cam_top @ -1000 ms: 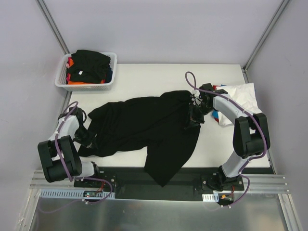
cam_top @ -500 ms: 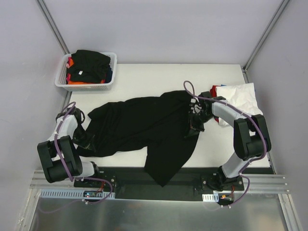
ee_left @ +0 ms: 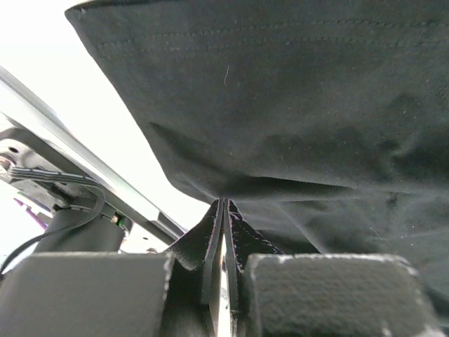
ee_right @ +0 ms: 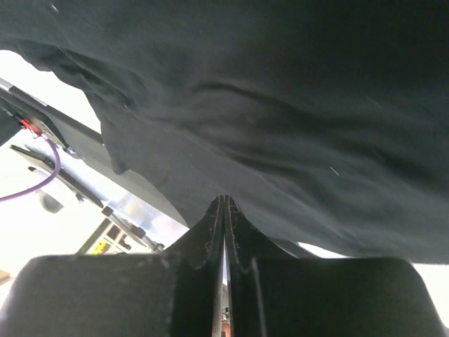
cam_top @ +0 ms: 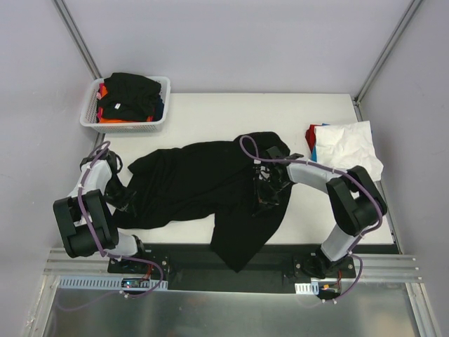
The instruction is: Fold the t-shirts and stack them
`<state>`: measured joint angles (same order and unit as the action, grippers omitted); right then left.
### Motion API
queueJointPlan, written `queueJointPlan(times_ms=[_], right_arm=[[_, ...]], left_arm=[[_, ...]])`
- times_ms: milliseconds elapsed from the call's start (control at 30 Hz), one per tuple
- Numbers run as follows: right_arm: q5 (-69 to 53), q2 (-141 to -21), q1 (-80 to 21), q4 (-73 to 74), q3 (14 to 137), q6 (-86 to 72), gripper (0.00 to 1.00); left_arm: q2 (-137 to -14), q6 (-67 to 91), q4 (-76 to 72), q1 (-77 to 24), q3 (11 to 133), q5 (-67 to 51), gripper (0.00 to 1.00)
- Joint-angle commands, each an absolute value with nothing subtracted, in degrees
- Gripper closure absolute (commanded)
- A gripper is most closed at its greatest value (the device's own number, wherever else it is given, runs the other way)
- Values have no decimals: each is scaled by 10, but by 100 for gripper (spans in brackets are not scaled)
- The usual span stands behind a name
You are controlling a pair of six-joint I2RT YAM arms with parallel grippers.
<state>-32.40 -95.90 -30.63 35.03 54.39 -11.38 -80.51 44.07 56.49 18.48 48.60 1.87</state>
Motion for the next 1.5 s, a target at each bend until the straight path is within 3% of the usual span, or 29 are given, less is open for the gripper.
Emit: queueJointPlan(times_ms=[0,533,1067,1267,1467], right_arm=[[-305,-983,-337,320,568,-148,99],[-279,-904,-371,226,395,-247,99],[-236,-732,-277,368,314,-281,99],[-233,-726,-268,392,357,-238,99],[-267,-804,-322,362,475,-217,99]], left_arm=[[-815,420,590,190,517,48,100],[-802,375,550,189,510,32,100],[-798,353,553,188,526,14,100],[-800,357,552,178,544,5,100],[-834,383,544,34,572,1,100]])
